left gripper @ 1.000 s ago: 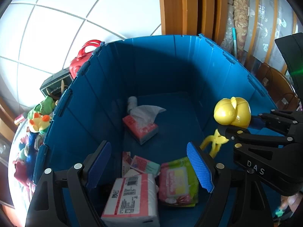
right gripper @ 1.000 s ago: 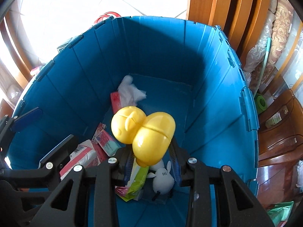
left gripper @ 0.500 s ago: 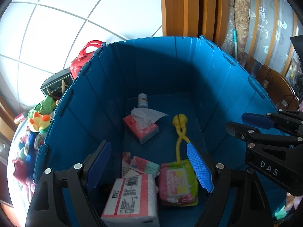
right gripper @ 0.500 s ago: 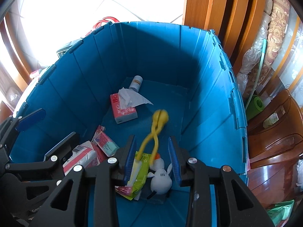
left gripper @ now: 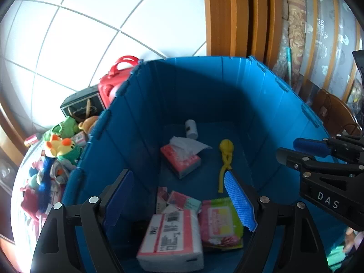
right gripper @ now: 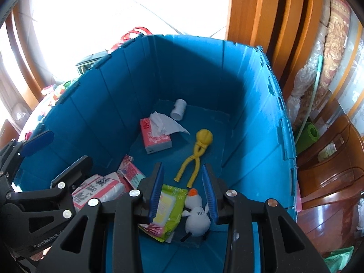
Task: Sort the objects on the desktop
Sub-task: 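Move both tools back over the table heap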
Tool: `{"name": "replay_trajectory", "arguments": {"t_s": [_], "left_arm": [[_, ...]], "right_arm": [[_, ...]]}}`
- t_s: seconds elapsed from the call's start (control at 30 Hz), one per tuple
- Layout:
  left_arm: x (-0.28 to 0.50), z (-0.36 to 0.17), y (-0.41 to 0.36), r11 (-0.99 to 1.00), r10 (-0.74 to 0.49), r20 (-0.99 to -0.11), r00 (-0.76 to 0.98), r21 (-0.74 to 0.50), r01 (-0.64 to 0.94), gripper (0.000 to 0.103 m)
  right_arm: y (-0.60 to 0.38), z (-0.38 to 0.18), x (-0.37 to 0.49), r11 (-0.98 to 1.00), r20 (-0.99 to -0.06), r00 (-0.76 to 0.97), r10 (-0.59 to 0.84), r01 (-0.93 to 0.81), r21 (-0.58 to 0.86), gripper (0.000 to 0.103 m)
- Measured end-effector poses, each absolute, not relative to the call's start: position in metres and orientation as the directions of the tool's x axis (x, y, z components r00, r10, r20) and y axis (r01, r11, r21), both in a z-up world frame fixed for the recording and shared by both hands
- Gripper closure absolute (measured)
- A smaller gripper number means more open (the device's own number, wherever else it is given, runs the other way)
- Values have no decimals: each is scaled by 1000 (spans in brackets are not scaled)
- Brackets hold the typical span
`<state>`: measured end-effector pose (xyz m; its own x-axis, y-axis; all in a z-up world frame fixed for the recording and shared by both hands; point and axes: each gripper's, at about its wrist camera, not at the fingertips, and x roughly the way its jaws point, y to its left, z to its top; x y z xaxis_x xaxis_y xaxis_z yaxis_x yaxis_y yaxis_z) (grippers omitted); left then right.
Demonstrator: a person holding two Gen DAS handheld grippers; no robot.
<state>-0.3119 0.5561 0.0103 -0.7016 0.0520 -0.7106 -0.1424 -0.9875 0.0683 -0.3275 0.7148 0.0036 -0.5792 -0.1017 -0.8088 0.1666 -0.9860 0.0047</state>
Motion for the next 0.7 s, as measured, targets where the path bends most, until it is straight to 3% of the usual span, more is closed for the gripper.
{"name": "replay_trajectory", "arguments": {"t_s": [0.3, 0.37, 0.43, 0.5, 0.57, 0.7], "left_arm": [[-275, 39, 470, -997, 35, -632, -775, 35, -73, 20], [-262, 44, 438, -998, 23, -608, -794, 27, -49, 20], [-248, 48, 406, -1000, 8, -586, -810, 19, -23, 20], [-235, 49, 369, -1000, -22, -575, -818, 20, 12, 19], [-222, 45, 330, -998, -54, -571, -819, 20, 53, 19], [-199, 27, 254, -991, -124, -595, -794, 31, 131, 19]], "right_arm": [[651, 33, -301, -980, -755, -644, -125, 200, -9, 65], [628, 41, -293, -978, -731, -668, -137, 207, -6, 30], [600, 48, -284, -976, -705, -692, -155, 219, -1, 16], [572, 53, -276, -971, -683, -706, -186, 239, 18, 15], [542, 58, -268, -965, -659, -719, -220, 261, 37, 0], [473, 55, -253, -951, -626, -732, -269, 305, 51, 0]]}}
